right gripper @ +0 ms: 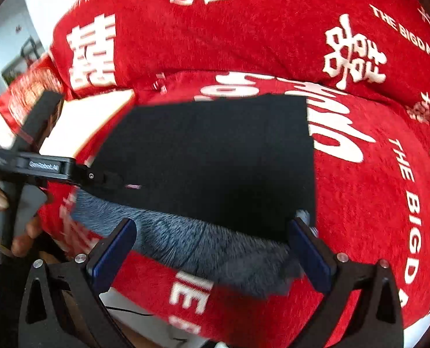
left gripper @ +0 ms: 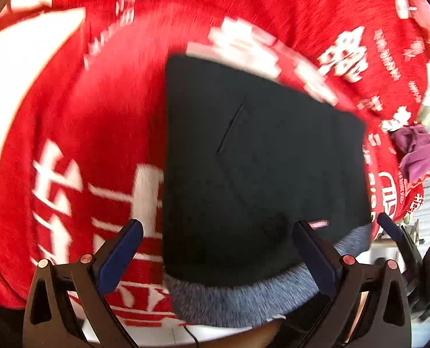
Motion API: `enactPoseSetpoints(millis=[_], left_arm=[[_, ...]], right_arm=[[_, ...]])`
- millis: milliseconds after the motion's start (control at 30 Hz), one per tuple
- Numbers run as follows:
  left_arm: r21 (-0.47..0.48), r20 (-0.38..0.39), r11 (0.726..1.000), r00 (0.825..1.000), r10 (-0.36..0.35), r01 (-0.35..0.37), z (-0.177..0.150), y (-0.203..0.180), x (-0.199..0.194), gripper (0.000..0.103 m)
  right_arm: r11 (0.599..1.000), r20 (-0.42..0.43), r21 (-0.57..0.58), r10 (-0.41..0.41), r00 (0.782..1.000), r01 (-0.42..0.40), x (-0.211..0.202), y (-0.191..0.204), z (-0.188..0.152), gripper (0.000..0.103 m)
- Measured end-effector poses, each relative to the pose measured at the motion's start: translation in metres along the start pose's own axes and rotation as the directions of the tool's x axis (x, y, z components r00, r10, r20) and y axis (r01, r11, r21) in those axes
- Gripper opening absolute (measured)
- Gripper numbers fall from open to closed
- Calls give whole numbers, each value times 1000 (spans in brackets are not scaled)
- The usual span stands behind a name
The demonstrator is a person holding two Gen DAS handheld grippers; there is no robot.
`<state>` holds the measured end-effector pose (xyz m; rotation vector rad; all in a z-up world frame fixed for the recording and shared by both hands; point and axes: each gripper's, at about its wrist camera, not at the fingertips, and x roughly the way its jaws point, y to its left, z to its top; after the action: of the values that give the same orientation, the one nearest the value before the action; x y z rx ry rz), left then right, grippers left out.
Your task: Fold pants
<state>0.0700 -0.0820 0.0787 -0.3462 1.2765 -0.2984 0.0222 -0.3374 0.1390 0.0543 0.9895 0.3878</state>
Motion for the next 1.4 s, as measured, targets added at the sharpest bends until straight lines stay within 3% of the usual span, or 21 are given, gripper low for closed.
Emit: enactPoseSetpoints(millis=[67,133,200,267,333,467,533,600,733,767,800,833,1000,1133,1300,1400], left_arm=[[42,27,999,1000,-6,4,-1,0,-8,103],[47,-18,999,1000,-12,13,5,5,0,103],[8,-67,1000,997,-26,27,12,14,13,103],[-36,-86,997,994,-73,70,17,12,23,103],[-56,-97,994,990,-101,96,22,8,29,103],[-28,-98,998,993,-65,62,24,-6,35,103],[-50,-106,997,992,-62,56,26,-5,36,103],[-67,-87,996,994,-70,64,27,-4,35,103],[10,12,999,999,-33,33,14,-15,30,98],[25,37,999,999,-30,29,11,-17,27,93],[36,47,999,998,-29,27,10,-19,24,88],[54,58,998,998,-26,23,10,-22,23,86],[89,74,996,997,-37,30,13,-25,8,64],[79,108,994,990,-89,81,26,-26,-14,58],[78,203,994,975,-90,76,62,-23,-48,58],[72,208,996,976,-72,58,92,-19,-53,58]], right_arm=[[1000,52,6,9,999,-9,-21,-12,-6,103],[999,61,43,11,998,-14,-29,-36,-14,103],[987,35,154,32,999,-37,-24,-68,-18,103],[951,58,277,123,991,-134,-17,-97,-19,103],[936,62,299,174,983,-185,-5,-106,-15,103],[946,-15,261,204,979,-193,40,-94,1,103],[940,-61,258,247,967,-224,67,-88,4,103],[946,2,237,226,974,-220,71,-81,7,103],[954,-2,218,211,977,-206,76,-68,11,102],[955,0,209,215,977,-210,73,-65,11,96],[959,4,201,201,980,-198,68,-63,12,82],[966,5,192,177,984,-174,63,-61,12,75],[976,40,137,163,986,-167,41,-44,19,54],[979,94,67,188,978,-194,19,-18,36,49],[977,134,31,204,970,-209,13,-3,68,49],[976,155,22,212,965,-217,20,0,97,49]])
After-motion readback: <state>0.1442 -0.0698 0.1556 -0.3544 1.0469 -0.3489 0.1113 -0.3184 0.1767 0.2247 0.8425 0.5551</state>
